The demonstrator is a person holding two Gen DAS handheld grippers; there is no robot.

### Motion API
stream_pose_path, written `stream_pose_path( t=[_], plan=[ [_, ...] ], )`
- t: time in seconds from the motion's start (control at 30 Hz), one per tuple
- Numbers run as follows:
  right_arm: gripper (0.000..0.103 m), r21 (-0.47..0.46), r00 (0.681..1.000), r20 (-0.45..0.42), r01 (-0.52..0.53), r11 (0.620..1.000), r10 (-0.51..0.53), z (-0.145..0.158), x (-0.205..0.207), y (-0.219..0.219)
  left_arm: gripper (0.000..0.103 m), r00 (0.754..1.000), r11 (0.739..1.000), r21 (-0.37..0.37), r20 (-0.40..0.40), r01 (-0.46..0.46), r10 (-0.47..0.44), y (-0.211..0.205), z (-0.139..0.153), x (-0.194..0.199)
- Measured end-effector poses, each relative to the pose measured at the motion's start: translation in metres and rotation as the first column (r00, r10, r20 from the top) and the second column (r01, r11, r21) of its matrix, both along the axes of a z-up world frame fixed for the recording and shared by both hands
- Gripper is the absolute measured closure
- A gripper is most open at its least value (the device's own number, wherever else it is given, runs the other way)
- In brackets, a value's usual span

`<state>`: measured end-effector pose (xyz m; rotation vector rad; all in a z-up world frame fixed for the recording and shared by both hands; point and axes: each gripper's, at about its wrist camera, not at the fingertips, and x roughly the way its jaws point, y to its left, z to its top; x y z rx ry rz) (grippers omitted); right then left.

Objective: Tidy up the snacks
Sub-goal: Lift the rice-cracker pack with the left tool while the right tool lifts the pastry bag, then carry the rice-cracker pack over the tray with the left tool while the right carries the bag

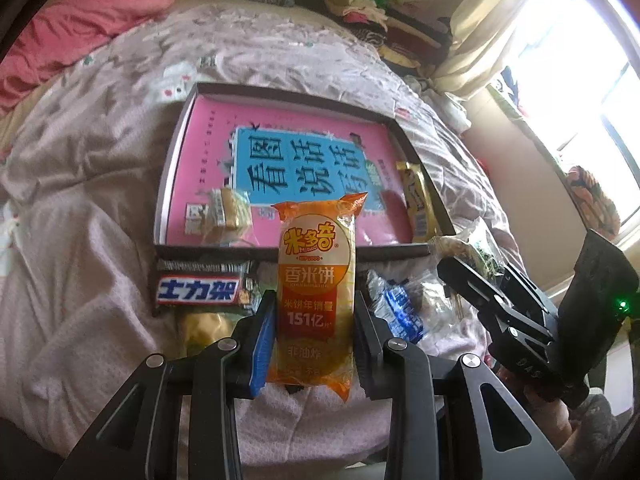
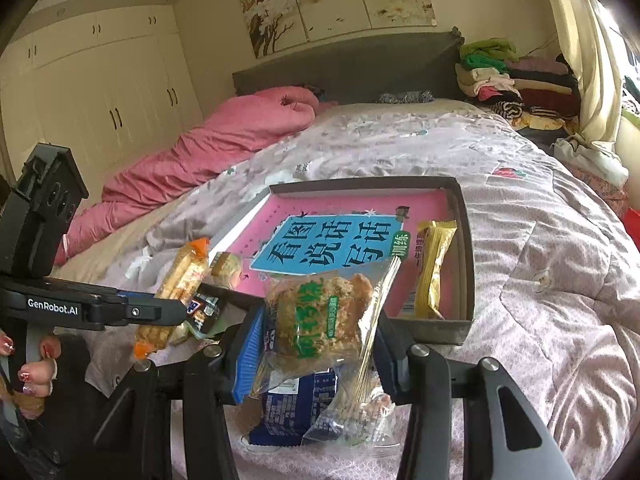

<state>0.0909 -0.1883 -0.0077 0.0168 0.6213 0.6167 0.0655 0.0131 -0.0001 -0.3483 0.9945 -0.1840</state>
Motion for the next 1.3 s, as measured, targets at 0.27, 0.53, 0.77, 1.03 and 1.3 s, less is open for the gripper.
stream_pose_path(
  t=[0.27,0.53,0.77,1.03,1.3],
  plan=[
    [0.054,0.029,0.999,0.014,0.034,0.999,-0.034,0.006,0.002,-0.006,0.068,1.0,1.0,0.01,0.024,-0.02,0.02,0.003,0.013,0.0],
    [0.054,0.042,0.998,0.009,0.062,0.997,-0.062,0.009,0.004,-0.012,0.068,0.999,0.999,0.024,0.04,-0.03,0.029,0.0,0.018,0.004],
    [0.054,0.059,0.997,0.005,0.074,0.996,-0.074,0.01,0.006,-0.016,0.068,0.998,0.998,0.045,0.044,-0.038,0.036,-0.004,0.024,0.009],
    [0.054,0.057,0.996,-0.006,0.088,0.994,-0.088,0.009,0.007,-0.018,0.068,0.998,0.999,0.043,0.061,-0.019,0.016,-0.012,0.028,0.012],
    [0.054,0.067,0.995,-0.006,0.097,0.993,-0.097,0.012,0.007,-0.021,0.068,0.999,0.998,0.054,0.049,-0.019,0.017,-0.015,0.03,0.018]
  ],
)
